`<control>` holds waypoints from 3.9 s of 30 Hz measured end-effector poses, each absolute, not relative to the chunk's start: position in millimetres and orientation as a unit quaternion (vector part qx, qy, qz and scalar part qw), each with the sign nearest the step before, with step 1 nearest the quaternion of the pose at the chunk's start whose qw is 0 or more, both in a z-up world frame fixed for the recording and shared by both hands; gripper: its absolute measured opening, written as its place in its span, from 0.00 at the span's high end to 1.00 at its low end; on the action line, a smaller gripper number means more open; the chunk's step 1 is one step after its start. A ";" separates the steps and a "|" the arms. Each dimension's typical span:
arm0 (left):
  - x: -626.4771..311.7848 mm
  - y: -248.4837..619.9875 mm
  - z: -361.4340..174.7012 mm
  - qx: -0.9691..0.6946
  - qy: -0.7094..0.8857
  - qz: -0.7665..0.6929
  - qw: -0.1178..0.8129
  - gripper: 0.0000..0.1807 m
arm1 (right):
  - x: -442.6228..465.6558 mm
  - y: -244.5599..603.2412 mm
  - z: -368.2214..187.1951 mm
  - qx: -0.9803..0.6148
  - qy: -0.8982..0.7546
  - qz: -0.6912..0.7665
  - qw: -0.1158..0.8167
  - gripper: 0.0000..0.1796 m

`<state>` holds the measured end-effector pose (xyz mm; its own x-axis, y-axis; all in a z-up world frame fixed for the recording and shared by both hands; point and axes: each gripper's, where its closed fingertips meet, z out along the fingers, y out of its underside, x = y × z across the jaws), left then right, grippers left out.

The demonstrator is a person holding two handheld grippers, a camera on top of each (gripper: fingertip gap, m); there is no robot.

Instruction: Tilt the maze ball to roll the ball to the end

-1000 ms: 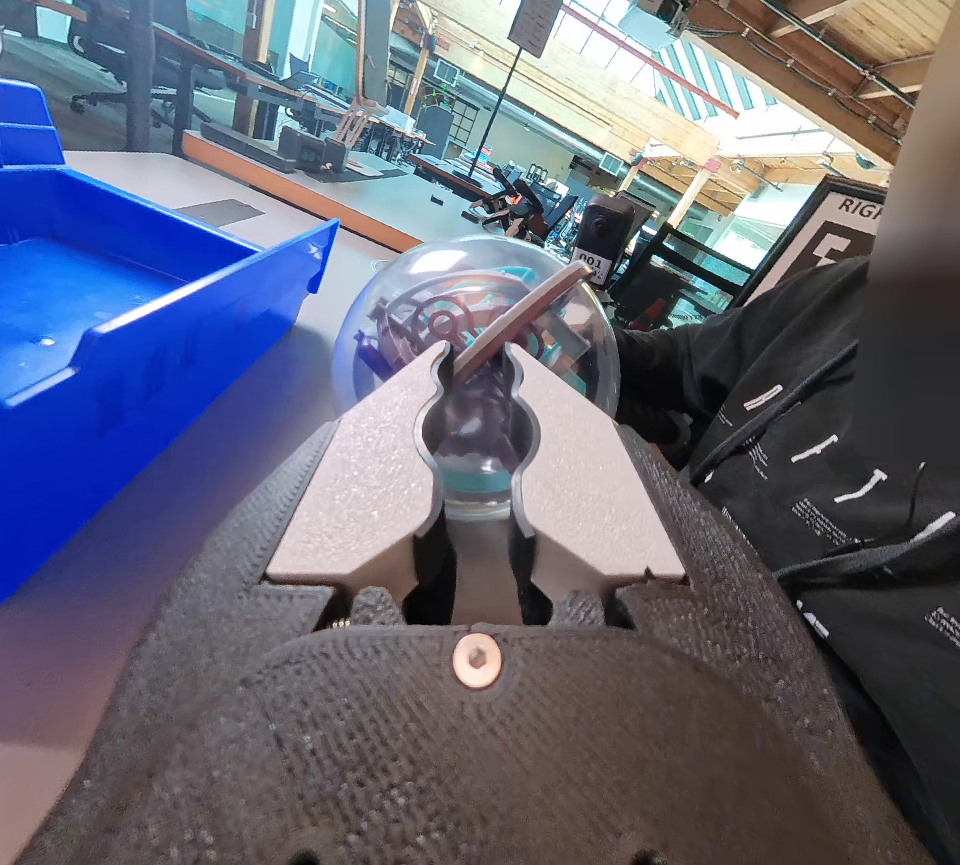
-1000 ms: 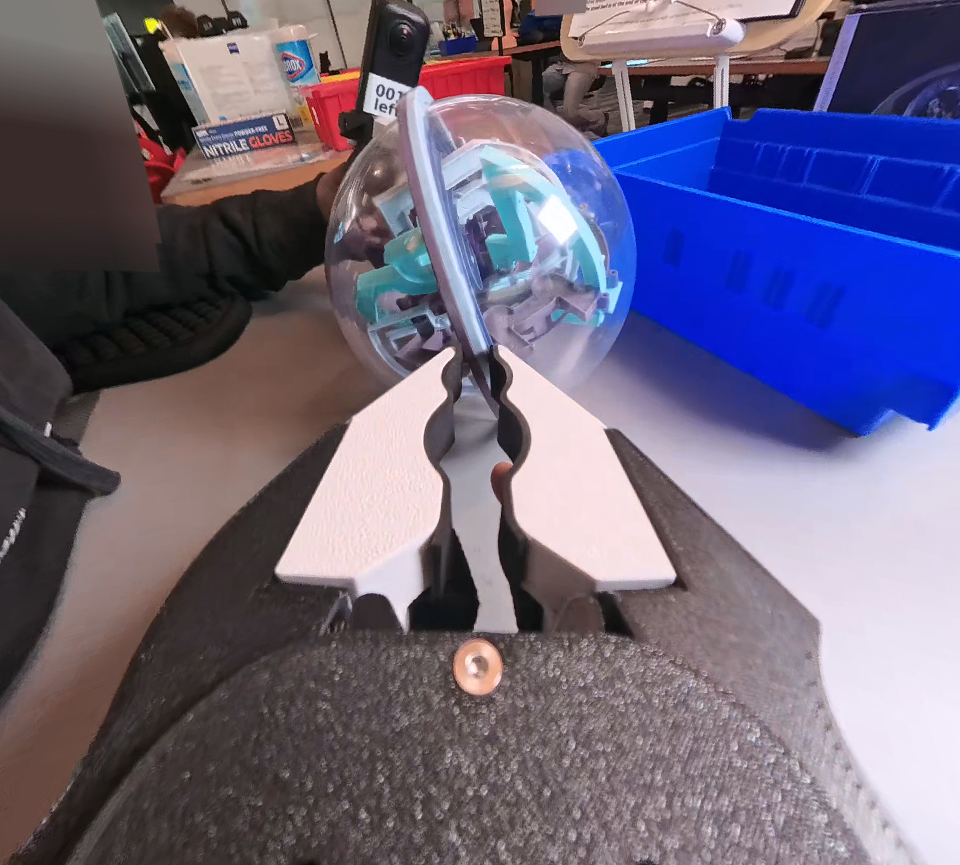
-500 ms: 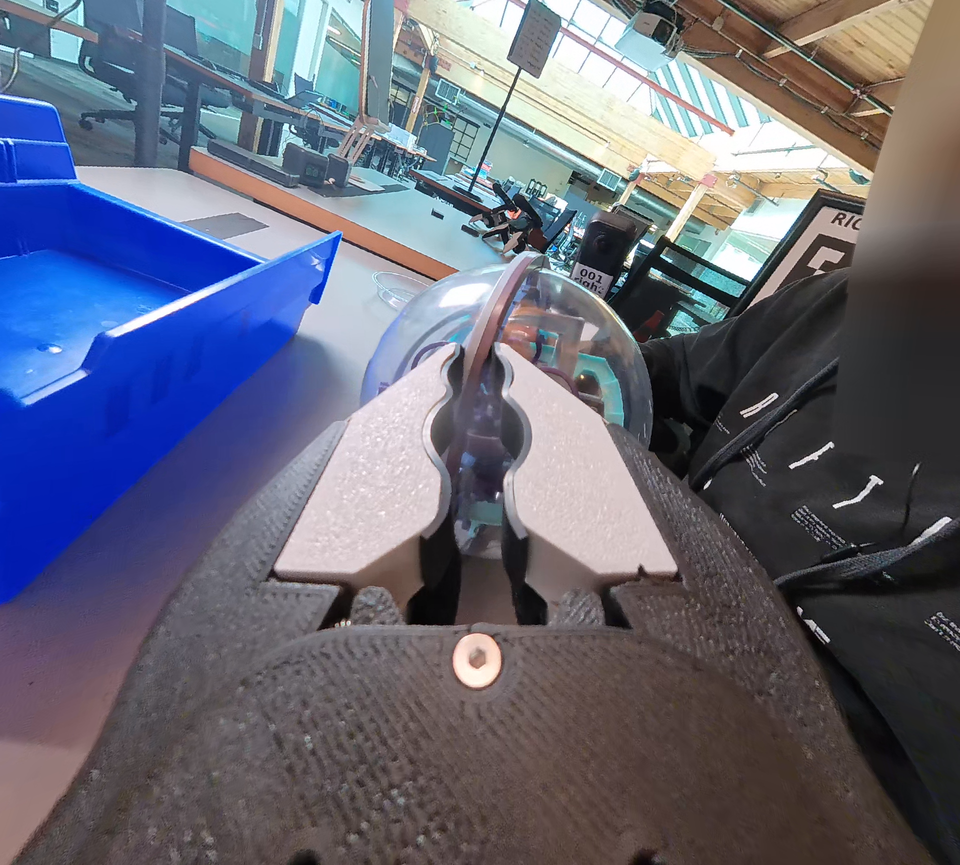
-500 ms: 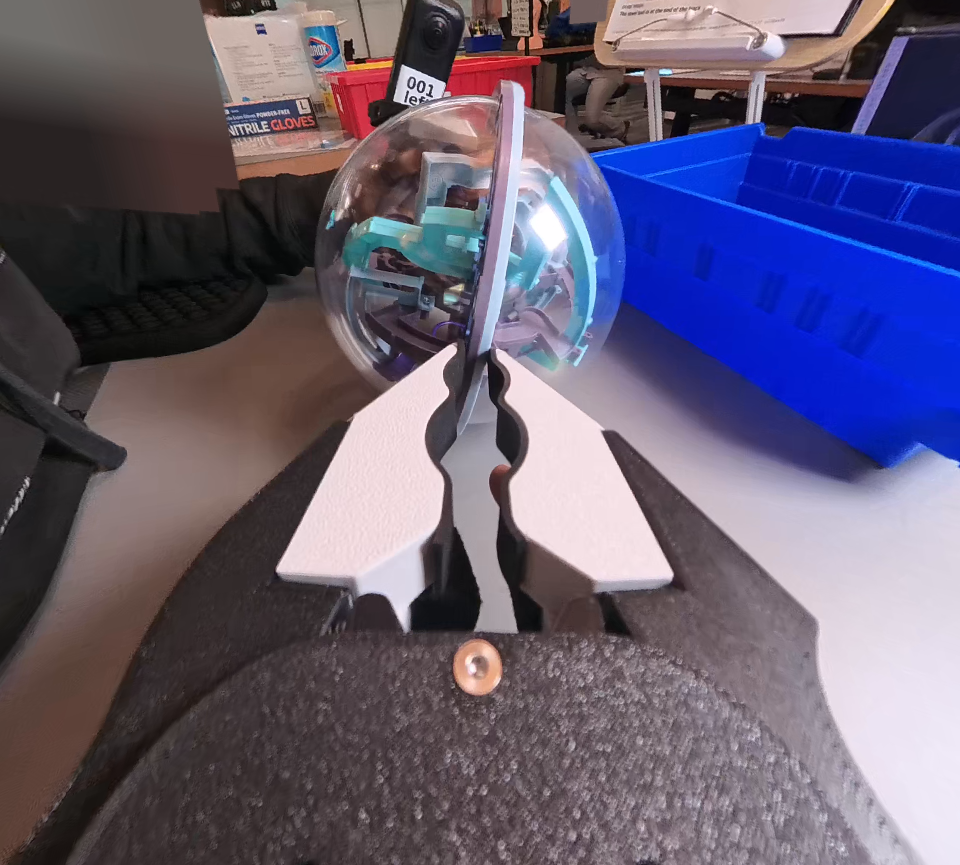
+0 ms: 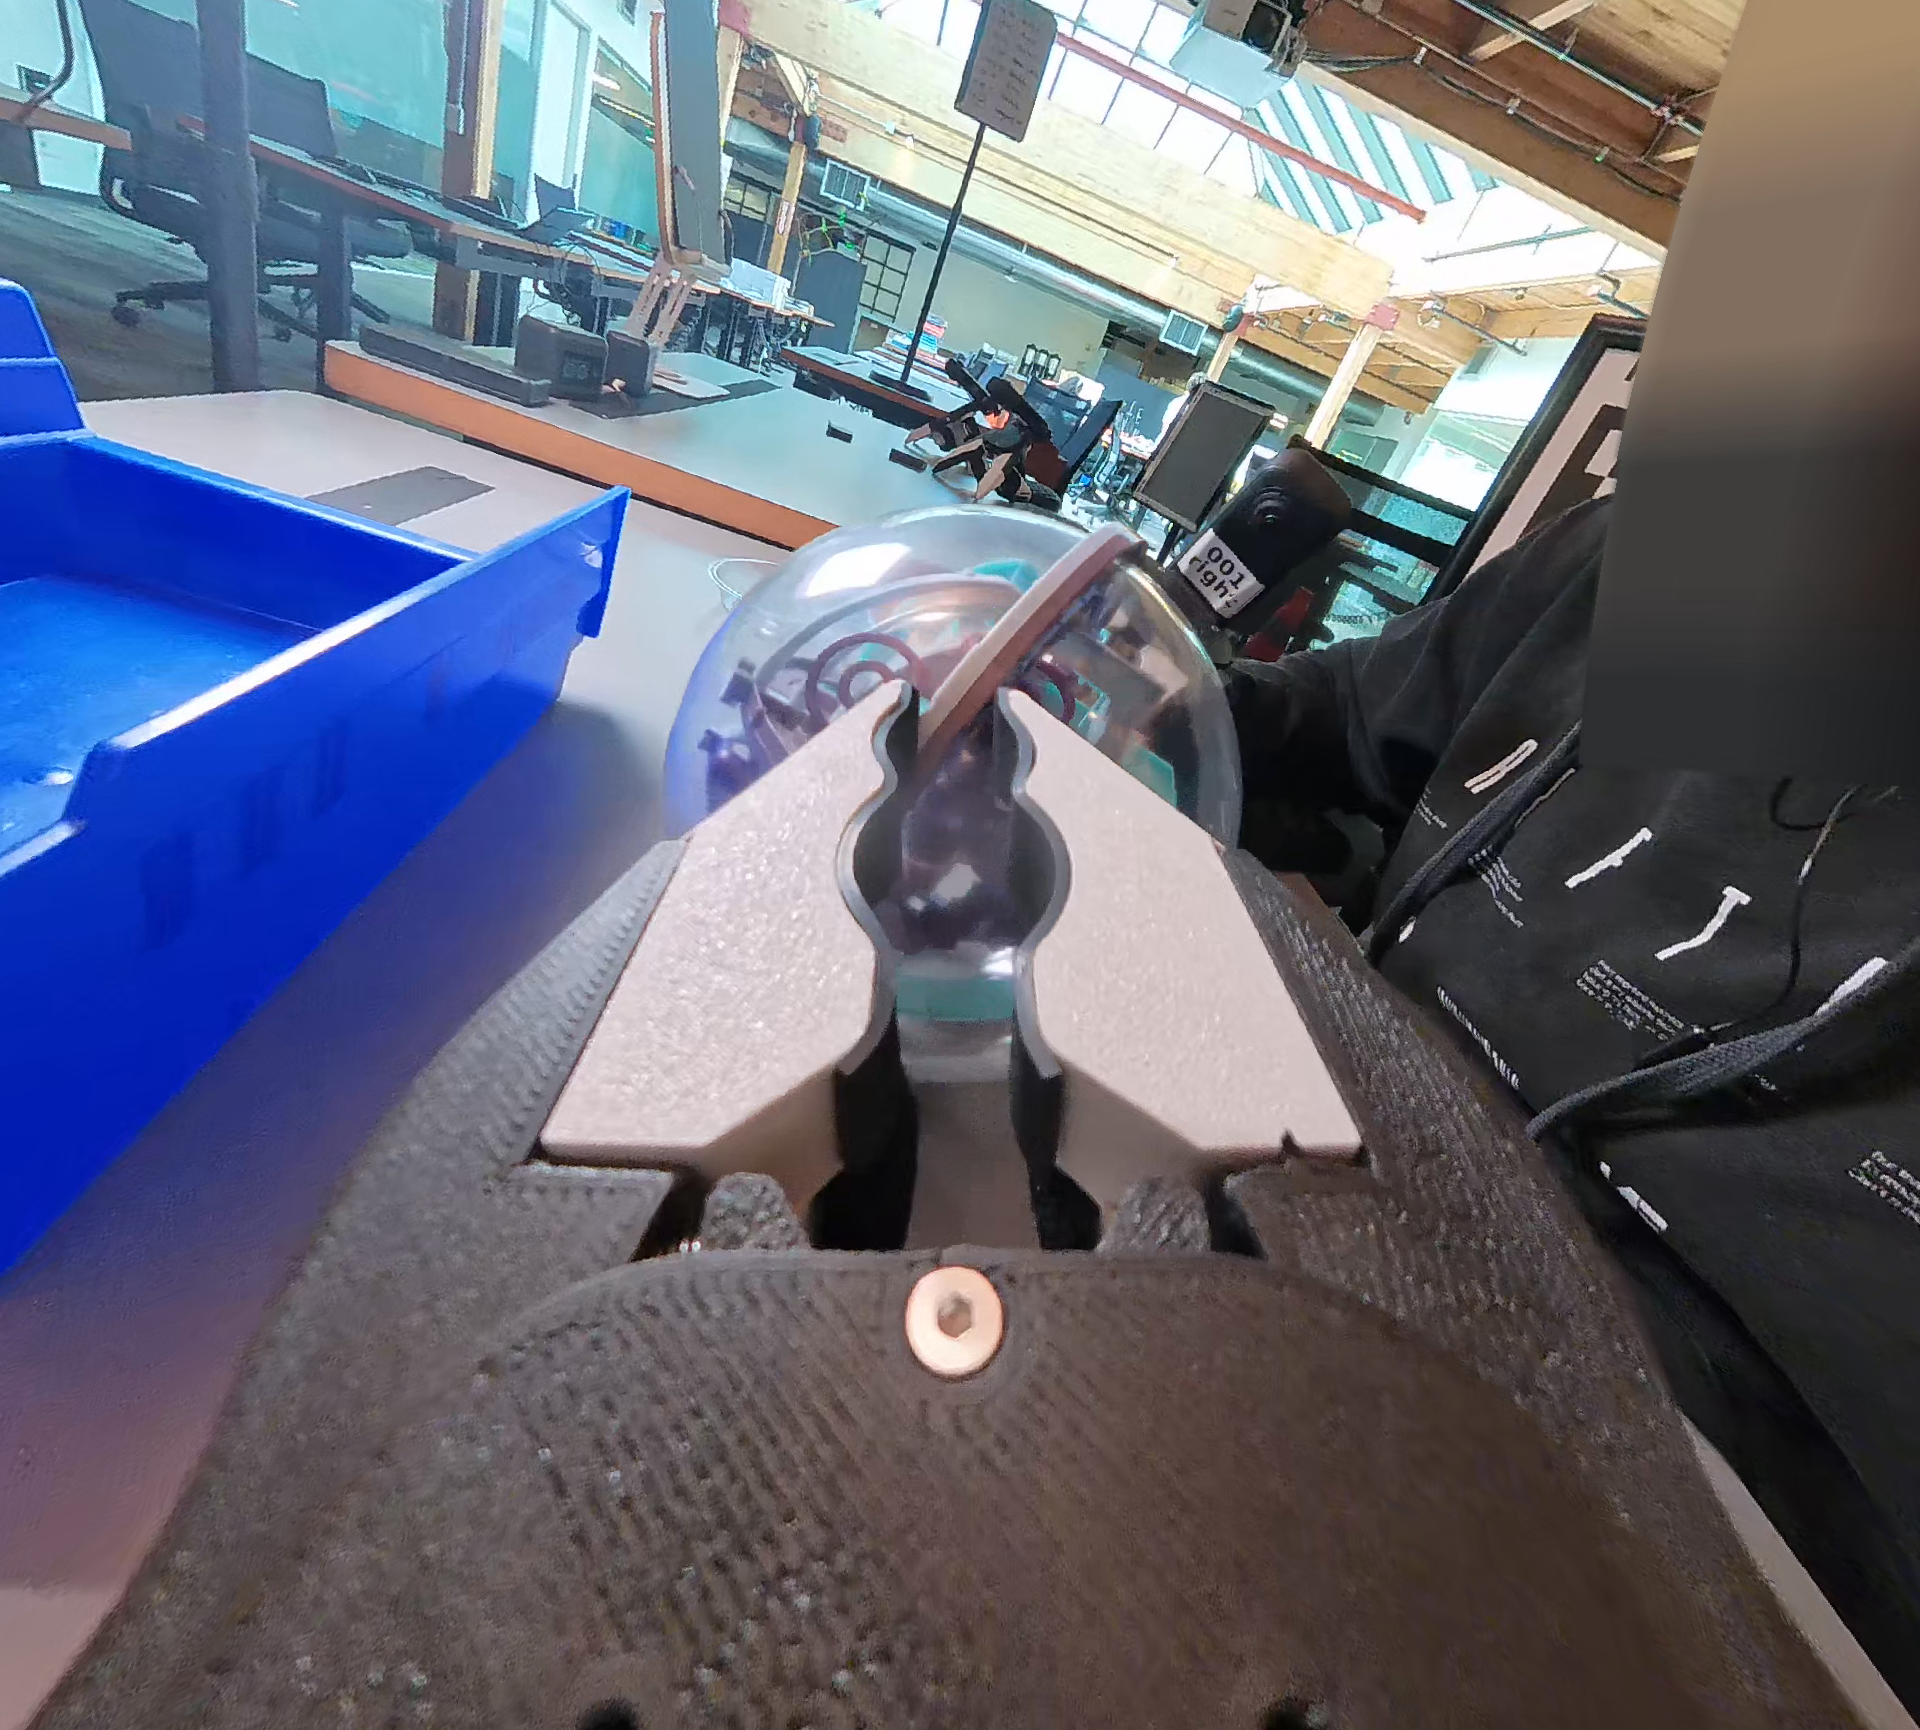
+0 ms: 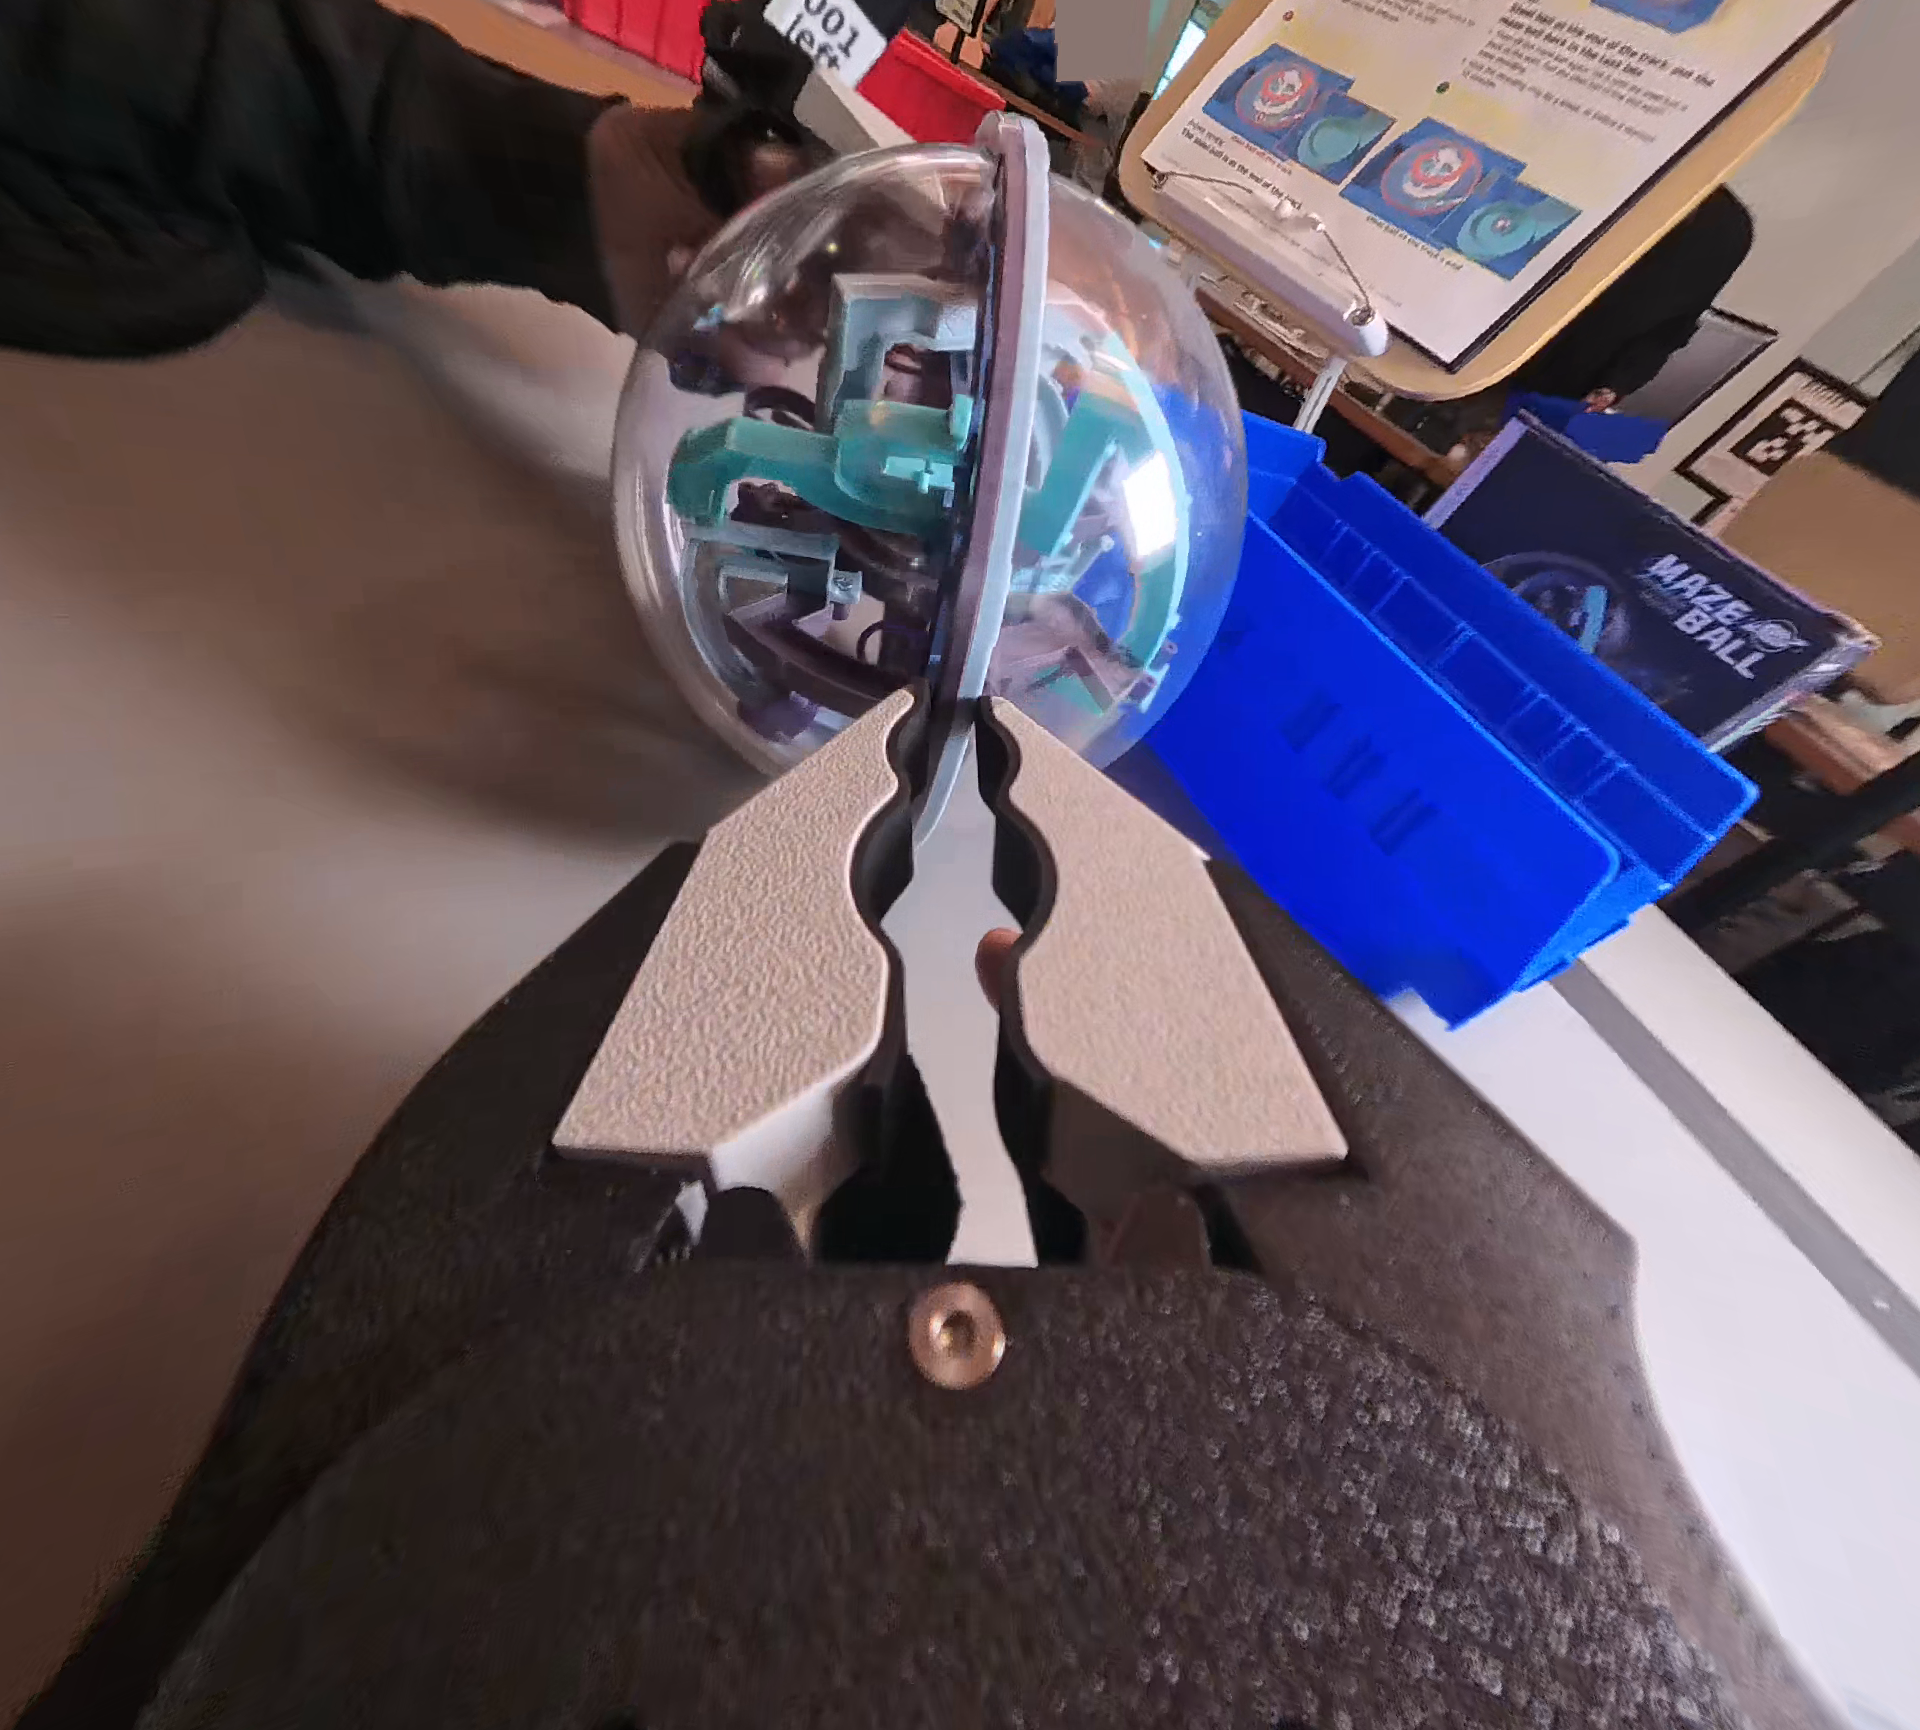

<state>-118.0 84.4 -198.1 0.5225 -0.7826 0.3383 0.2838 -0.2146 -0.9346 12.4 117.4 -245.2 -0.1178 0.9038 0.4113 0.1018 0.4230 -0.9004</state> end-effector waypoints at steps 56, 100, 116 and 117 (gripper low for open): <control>-83.6 39.0 -225.8 -0.605 0.343 -0.515 0.501 0.97 | 20.1 144.7 -233.1 -0.417 -0.590 0.413 0.555 0.98; -81.5 98.5 -245.2 -0.734 0.201 -0.375 0.530 0.37 | 17.8 122.5 -231.0 -0.456 -0.593 0.457 0.481 0.80; -72.0 74.2 -257.1 -0.749 0.323 -0.134 0.563 0.40 | 23.3 122.9 -241.9 -0.467 -0.602 0.444 0.472 0.78; -72.2 73.8 -254.9 -0.746 0.322 -0.132 0.567 0.40 | 23.1 123.1 -244.4 -0.468 -0.605 0.440 0.470 0.78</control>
